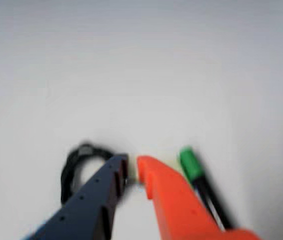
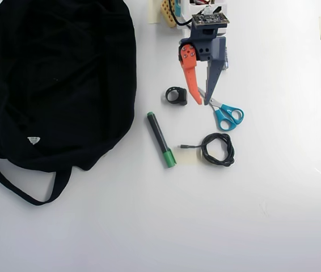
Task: Put the cable into the black bag
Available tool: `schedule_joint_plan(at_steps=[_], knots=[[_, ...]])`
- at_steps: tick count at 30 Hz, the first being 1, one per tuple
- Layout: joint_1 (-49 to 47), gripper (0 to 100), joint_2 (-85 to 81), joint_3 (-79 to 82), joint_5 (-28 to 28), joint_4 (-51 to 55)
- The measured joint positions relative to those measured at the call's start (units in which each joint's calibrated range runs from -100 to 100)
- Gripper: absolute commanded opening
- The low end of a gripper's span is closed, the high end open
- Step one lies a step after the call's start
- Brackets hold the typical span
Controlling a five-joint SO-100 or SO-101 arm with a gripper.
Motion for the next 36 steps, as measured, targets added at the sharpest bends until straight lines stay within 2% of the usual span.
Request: schedule_joint_plan(at_steps=[10,19,27,36], knots=[[0.0,3,20.8,-27.0,0.2,-0.2],[0.6,3,32.0,-41.0,0.2,-2.2],[1.4,3,36.5,-42.4,0.2,-9.8],[2.8,3,37.4,-42.4,0.2,-11.0]])
